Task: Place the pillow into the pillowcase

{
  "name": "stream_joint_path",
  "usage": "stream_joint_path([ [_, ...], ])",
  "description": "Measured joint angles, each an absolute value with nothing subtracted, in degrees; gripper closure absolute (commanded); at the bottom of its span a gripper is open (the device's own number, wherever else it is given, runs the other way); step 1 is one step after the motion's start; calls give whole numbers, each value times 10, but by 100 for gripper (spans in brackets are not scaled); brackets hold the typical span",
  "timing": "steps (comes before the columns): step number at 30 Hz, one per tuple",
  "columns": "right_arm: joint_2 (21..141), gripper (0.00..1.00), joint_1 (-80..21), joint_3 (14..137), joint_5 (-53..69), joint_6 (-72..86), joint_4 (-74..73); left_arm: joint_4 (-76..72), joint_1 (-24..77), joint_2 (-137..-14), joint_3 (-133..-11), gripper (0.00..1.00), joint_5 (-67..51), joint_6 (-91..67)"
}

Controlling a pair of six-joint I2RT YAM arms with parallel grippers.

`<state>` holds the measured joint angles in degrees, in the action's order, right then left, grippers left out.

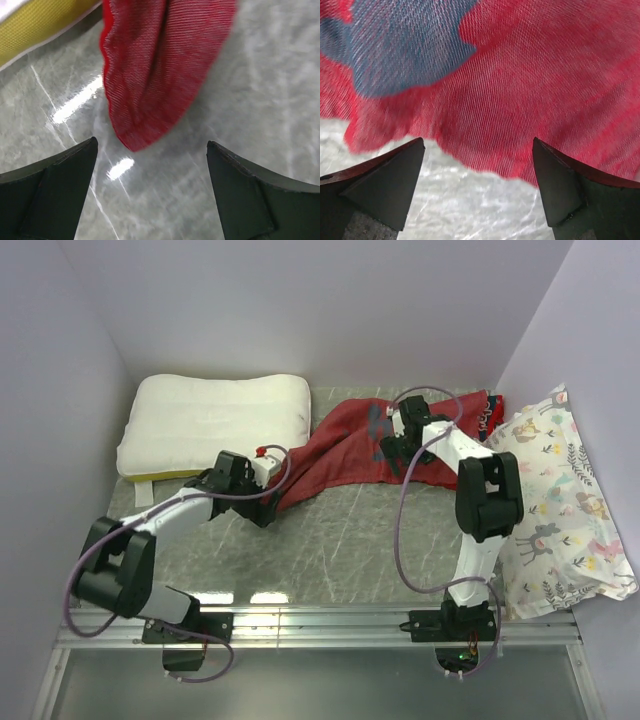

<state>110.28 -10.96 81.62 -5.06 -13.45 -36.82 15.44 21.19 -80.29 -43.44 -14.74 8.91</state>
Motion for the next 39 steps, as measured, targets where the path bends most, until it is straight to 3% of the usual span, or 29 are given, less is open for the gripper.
stream_joint_path([
  [3, 1132, 13, -110, 826, -52, -145, -368, 138, 212, -852, -448, 16, -125, 87],
  [4, 1140, 17, -110, 827, -52, -149, -370, 136, 212, -868, -457, 26, -119, 87],
  [5, 1147, 32, -110, 827, -52, -153, -372, 133, 212, -885, -467, 33, -116, 85],
  [7, 1157, 55, -111, 829, -51, -165, -381, 132, 212, -912, -488, 48, -114, 87],
  [8, 1157, 80, -110, 830, -54, -171, -382, 134, 212, -922, -497, 65, -114, 90],
  [9, 1158, 94, -110, 830, -56, -180, -384, 138, 212, -931, -505, 75, -116, 91],
  [10, 1158, 100, -110, 830, -58, -185, -389, 148, 212, -936, -514, 98, -120, 99],
  [16, 1133, 100, -97, 812, -65, -225, -417, 240, 213, -905, -534, 100, -175, 146],
  [20, 1054, 100, -64, 787, -67, -271, -470, 350, 237, -807, -534, 100, -236, 207],
  [24, 977, 100, -36, 787, -82, -323, -516, 421, 335, -718, -534, 100, -273, 256],
  [27, 947, 100, -33, 788, -94, -355, -548, 447, 447, -706, -534, 93, -280, 272],
  [28, 946, 92, -34, 789, -96, -362, -562, 454, 482, -712, -534, 79, -288, 279],
  [30, 953, 81, -36, 797, -94, -368, -589, 474, 527, -734, -538, 62, -309, 295],
  [31, 959, 68, -37, 804, -91, -369, -602, 487, 540, -749, -543, 47, -320, 300],
  [32, 964, 61, -37, 814, -86, -366, -612, 497, 551, -763, -550, 37, -328, 304],
  [33, 967, 54, -38, 826, -78, -365, -622, 509, 562, -777, -560, 36, -334, 299],
  [34, 968, 28, -40, 838, -65, -361, -630, 518, 566, -785, -574, 35, -337, 294],
  [35, 968, 22, -41, 851, -53, -353, -639, 523, 569, -788, -589, 34, -338, 290],
  [39, 952, 22, -77, 893, 10, -312, -643, 519, 512, -780, -672, 27, -362, 260],
])
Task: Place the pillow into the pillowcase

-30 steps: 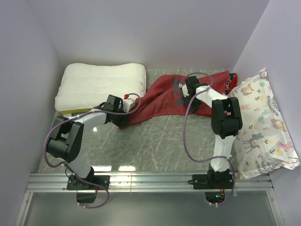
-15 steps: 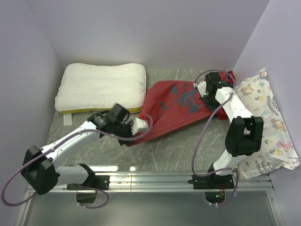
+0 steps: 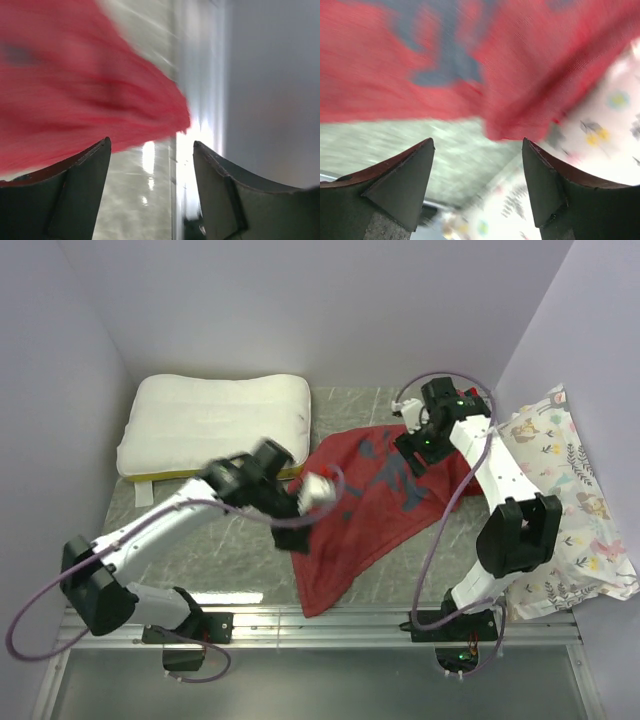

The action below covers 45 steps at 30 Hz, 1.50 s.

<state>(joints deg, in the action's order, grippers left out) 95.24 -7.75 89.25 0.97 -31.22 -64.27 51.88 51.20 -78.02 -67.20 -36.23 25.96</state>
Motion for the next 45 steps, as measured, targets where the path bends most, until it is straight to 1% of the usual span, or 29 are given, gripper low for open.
stream_joint_path([
  [3, 931, 21, -136, 892, 51, -255, -626, 486, 358, -754, -715, 27, -406, 225],
  [5, 919, 21, -190, 888, 68, -203, -599, 452, 250, -731, -720, 21, -412, 196],
  [6, 917, 21, -218, 888, 74, -175, -584, 434, 202, -713, -713, 18, -413, 177],
  [7, 919, 21, -243, 889, 81, -150, -568, 416, 169, -698, -701, 11, -412, 159],
  [9, 936, 21, -286, 901, 90, -106, -545, 380, 104, -659, -663, 7, -412, 119],
  [11, 977, 21, -331, 936, 79, -69, -530, 359, 41, -623, -630, 6, -401, 82],
  [16, 1101, 19, -421, 1026, 21, -13, -489, 330, -65, -610, -603, 7, -390, 35],
  [19, 1169, 19, -463, 1068, -6, 7, -475, 327, -110, -611, -585, 7, -391, 23],
  [23, 1249, 18, -495, 1111, -43, 27, -464, 328, -134, -611, -571, 6, -388, 20],
  [26, 1284, 19, -498, 1115, -70, 38, -458, 324, -141, -610, -571, 6, -381, 20],
  [29, 1297, 37, -495, 1090, -83, 42, -448, 319, -145, -611, -571, 7, -375, 18],
  [30, 1300, 57, -494, 1079, -83, 44, -446, 318, -146, -612, -571, 7, -374, 18],
  [32, 1303, 78, -491, 1061, -79, 44, -444, 314, -147, -617, -572, 8, -373, 17],
  [33, 1300, 98, -488, 1053, -69, 46, -438, 310, -147, -621, -573, 10, -373, 17],
  [34, 1292, 100, -486, 1043, -68, 43, -433, 307, -147, -625, -573, 11, -374, 17],
  [36, 1272, 100, -475, 1013, -50, 38, -427, 302, -148, -629, -573, 12, -380, 18],
  [39, 1200, 100, -441, 940, 2, 26, -425, 290, -148, -636, -573, 15, -399, 22],
  [43, 1014, 100, -343, 823, 97, -1, -414, 286, -139, -658, -586, 16, -425, 44],
  [45, 912, 100, -270, 782, 126, -27, -409, 286, -125, -672, -595, 16, -426, 64],
])
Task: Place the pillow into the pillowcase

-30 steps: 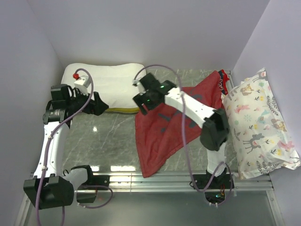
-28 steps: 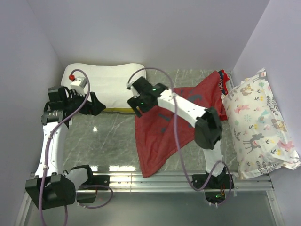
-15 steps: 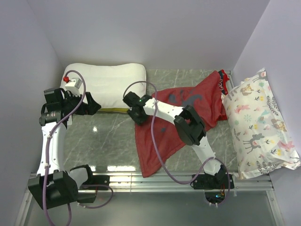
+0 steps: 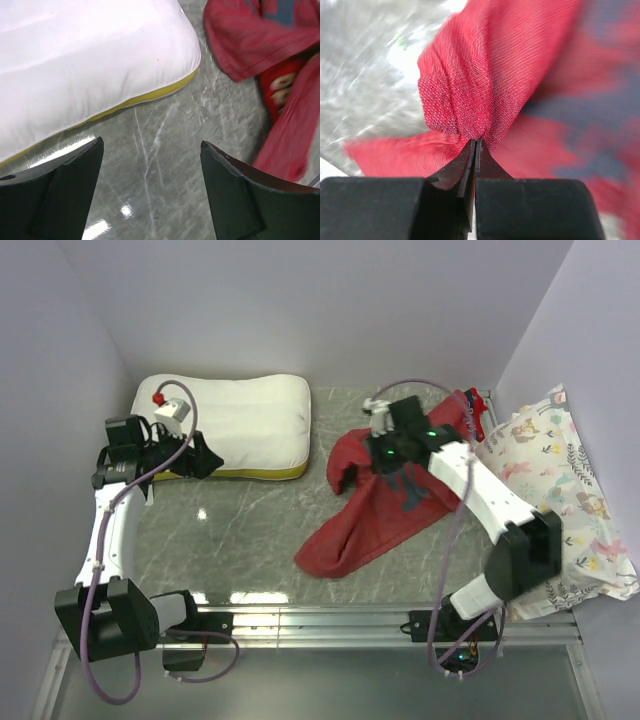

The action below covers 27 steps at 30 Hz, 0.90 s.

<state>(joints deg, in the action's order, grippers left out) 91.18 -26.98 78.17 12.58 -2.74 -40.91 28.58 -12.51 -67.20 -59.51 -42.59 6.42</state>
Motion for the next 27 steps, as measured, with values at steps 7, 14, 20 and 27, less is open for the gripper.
stream_joint_path([
  [7, 874, 60, -198, 647, 89, -120, -433, 289, -46, -707, -601, 16, -406, 117],
  [14, 944, 32, -170, 669, 4, -152, -492, 299, -28, -728, -608, 16, -387, 130],
  [20, 924, 32, -259, 845, -30, -165, -451, 300, -41, -727, -608, 14, -389, 110],
  [27, 985, 32, -419, 883, -52, -193, -428, 300, -101, -734, -634, 12, -426, 63],
])
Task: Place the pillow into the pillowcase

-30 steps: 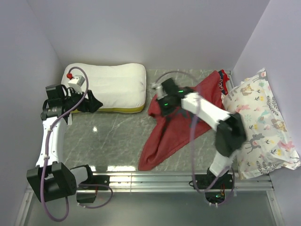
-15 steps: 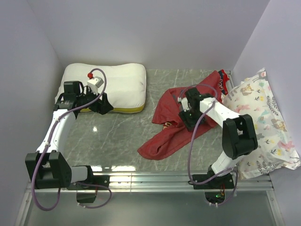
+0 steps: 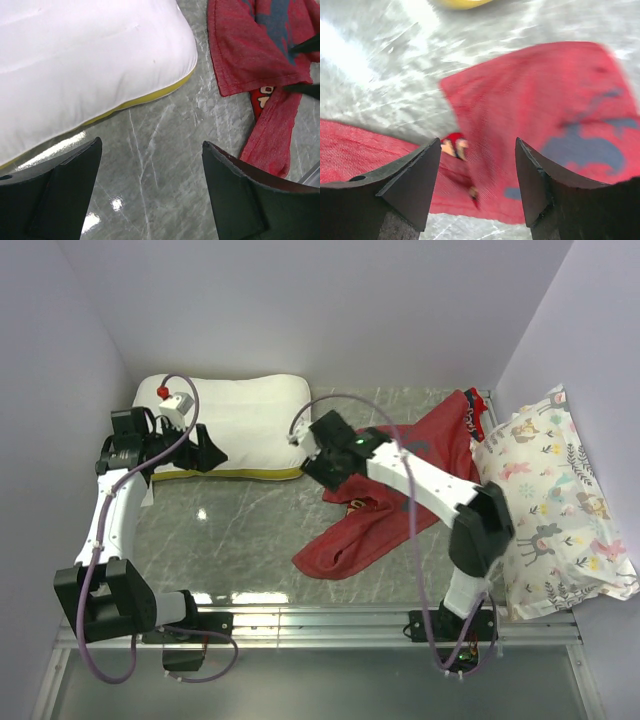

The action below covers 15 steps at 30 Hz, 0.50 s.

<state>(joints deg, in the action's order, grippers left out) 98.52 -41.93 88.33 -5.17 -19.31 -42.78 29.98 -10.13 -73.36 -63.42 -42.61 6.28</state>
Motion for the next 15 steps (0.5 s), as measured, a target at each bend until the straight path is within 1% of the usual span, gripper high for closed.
stream_joint_path([
  [6, 1122, 31, -433, 885, -75, -221, -443, 304, -101, -733, -638, 12, -429, 63],
  [11, 1154, 31, -432, 876, -115, -240, -445, 304, -101, -732, -637, 12, -427, 64],
  [13, 1154, 37, -431, 866, -139, -248, -436, 302, -101, -729, -632, 13, -429, 65],
  [14, 1154, 47, -430, 859, -151, -254, -428, 302, -101, -728, -629, 13, -431, 67],
  [15, 1157, 53, -429, 855, -161, -259, -426, 302, -101, -726, -624, 12, -437, 72],
])
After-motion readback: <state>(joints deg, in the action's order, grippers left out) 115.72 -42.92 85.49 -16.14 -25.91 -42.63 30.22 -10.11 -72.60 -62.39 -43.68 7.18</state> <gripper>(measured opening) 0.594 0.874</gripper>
